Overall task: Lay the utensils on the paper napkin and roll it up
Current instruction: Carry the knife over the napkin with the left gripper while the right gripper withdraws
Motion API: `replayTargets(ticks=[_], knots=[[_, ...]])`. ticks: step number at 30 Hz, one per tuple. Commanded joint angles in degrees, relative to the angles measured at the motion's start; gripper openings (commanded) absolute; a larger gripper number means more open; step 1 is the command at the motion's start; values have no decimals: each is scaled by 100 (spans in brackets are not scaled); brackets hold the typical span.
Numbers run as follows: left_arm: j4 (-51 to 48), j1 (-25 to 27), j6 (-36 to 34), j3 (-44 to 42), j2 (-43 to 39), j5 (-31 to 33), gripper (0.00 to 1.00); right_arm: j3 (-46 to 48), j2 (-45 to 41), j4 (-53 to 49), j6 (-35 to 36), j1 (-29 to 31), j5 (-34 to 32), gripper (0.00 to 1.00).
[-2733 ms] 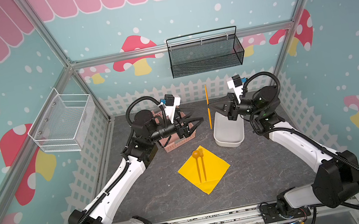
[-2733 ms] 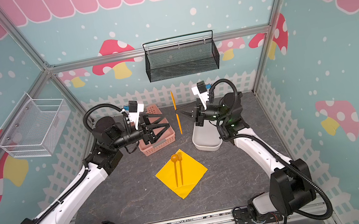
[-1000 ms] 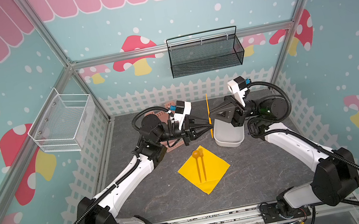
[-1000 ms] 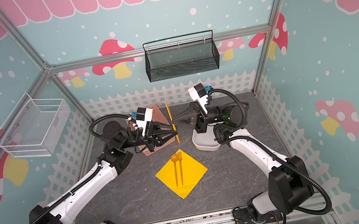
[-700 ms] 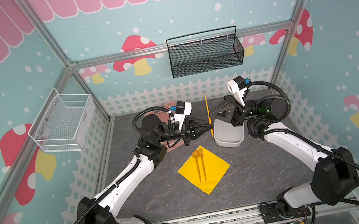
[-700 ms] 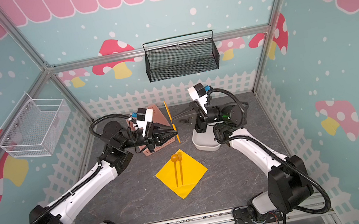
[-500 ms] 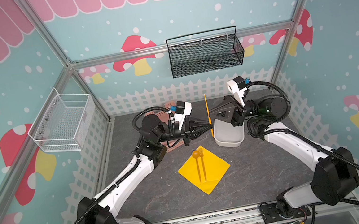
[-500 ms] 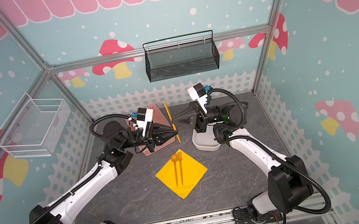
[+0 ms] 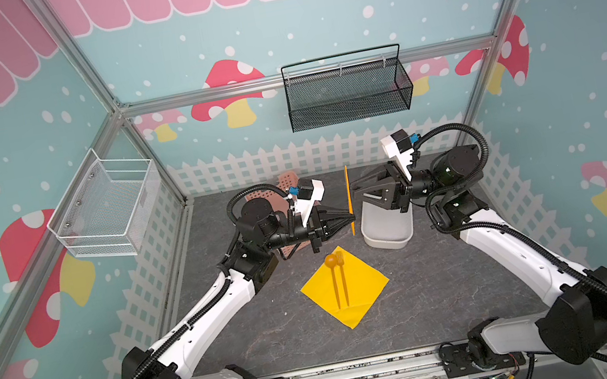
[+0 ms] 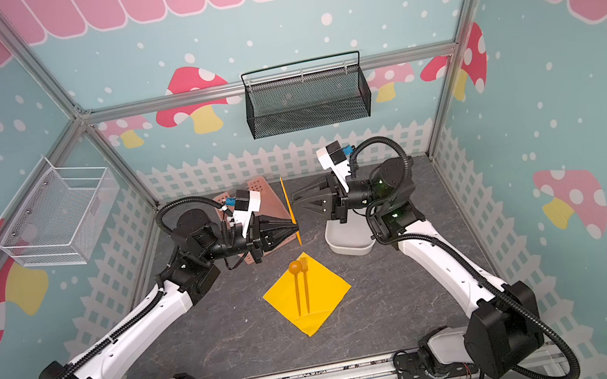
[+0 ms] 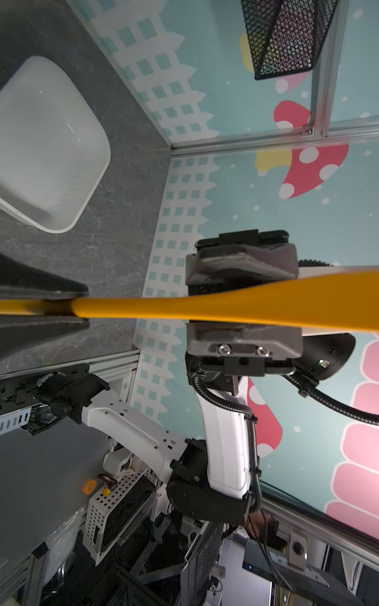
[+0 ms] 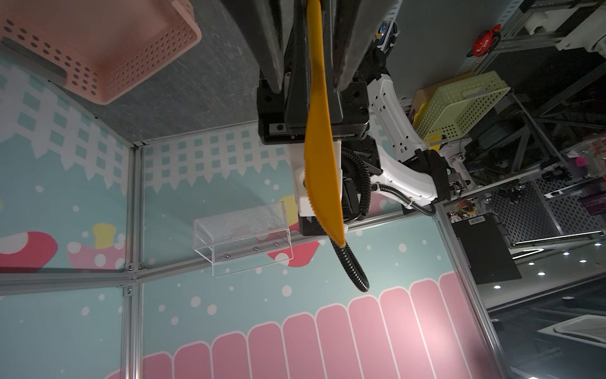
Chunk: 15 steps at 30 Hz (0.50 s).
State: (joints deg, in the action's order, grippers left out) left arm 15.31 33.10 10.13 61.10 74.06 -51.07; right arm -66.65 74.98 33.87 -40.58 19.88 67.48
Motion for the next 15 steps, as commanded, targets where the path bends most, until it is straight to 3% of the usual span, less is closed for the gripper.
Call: replayTargets(ticks=[1,8,15], knots=[[-739,51,-273,-73,-193,706,5,-222,-133,-1525,1147,-45,-533,27],[-1913,615,-358,-119,-322,2246,0,-398,-43,-3112,2069,-118,-2002,20],[-2287,1046,455,-464,-377,3608,0,-549,130,-4662,2527,-172,-4233,15]])
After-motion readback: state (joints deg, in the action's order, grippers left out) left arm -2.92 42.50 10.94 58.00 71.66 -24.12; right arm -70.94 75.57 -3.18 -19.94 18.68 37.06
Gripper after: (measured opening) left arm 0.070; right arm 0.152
